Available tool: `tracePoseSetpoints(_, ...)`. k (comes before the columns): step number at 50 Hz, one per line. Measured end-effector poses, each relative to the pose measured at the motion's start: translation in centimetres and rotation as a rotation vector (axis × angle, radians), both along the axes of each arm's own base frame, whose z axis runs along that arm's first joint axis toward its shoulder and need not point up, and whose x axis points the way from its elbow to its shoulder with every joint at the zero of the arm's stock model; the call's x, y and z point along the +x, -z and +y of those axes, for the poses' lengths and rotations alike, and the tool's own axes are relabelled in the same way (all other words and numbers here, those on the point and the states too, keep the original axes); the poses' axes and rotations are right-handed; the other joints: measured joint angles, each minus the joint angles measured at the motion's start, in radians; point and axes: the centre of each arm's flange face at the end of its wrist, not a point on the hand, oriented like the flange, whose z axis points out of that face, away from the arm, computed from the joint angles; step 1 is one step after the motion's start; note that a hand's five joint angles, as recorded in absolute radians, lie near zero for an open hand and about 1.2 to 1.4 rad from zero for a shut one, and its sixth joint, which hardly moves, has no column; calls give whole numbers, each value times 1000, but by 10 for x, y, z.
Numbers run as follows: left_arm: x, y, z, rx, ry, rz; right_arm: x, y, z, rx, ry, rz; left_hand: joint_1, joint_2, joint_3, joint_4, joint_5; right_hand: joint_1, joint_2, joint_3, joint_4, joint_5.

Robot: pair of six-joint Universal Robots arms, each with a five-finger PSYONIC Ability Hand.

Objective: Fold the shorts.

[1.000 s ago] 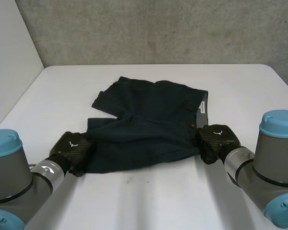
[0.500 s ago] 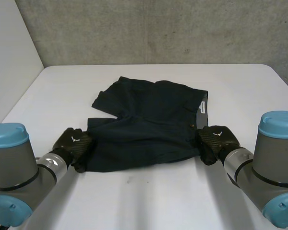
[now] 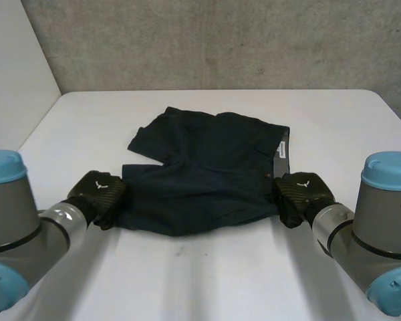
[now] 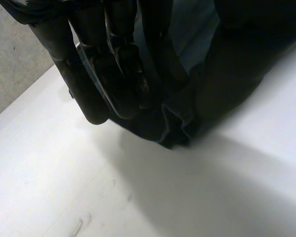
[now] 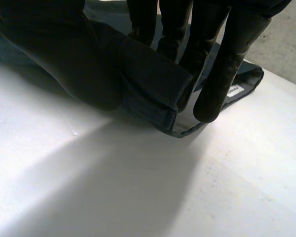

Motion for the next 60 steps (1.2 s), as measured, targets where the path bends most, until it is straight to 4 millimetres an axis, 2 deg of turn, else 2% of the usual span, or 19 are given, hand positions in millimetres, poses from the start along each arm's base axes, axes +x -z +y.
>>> tracePoseSetpoints(3,4,-14,17,11,6,-2,0,-3,0,-17,-12,19,0,1,0,0,36,0,0,0,0,0)
tracePoseSetpoints(10,12,-21,39,30,-1,-7,0,-11,3,-49,-37,64,0,1,0,1,67,0,0,0,0,0)
tracePoseSetpoints(16,17,-17,35,13,-21,1,-1,-12,5,-49,-43,79,0,1,1,1,76,0,0,0,0,0)
tracePoseSetpoints(23,14,0,22,-8,-15,12,-2,-5,6,-28,-45,89,-6,-4,-3,-6,84,0,0,0,0,0)
tracePoseSetpoints(28,11,11,19,-3,0,11,-1,-1,8,-15,-48,93,-254,-247,-233,-246,-14,0,0,0,0,0)
tracePoseSetpoints(42,10,15,21,9,10,5,-1,2,9,-7,-52,96,-375,-394,-378,-401,-172,0,0,0,0,0)
tracePoseSetpoints(46,10,16,23,15,10,4,-1,2,9,-7,-52,96,-368,-388,-375,-393,-166,0,0,0,0,0)
tracePoseSetpoints(47,10,17,23,18,11,3,-1,2,9,-7,-52,97,-253,-274,-265,-289,-68,0,0,0,0,0)
tracePoseSetpoints(49,10,18,23,20,11,3,-1,2,9,-7,-52,97,-229,-263,-254,-267,-47,0,0,0,0,0)
tracePoseSetpoints(50,10,20,23,29,12,1,0,2,8,-7,-52,97,-67,-99,-93,-103,111,0,0,0,0,0)
tracePoseSetpoints(51,10,20,23,30,12,1,0,2,8,-7,-52,97,-67,-99,-93,-103,111,0,0,0,0,0)
tracePoseSetpoints(52,10,23,23,38,12,-2,0,2,8,-8,-52,96,-52,-4,-1,-7,155,0,0,0,0,0)
tracePoseSetpoints(60,12,25,30,118,11,-46,-1,-2,9,-9,-58,106,-52,1,2,0,155,0,0,0,0,0)
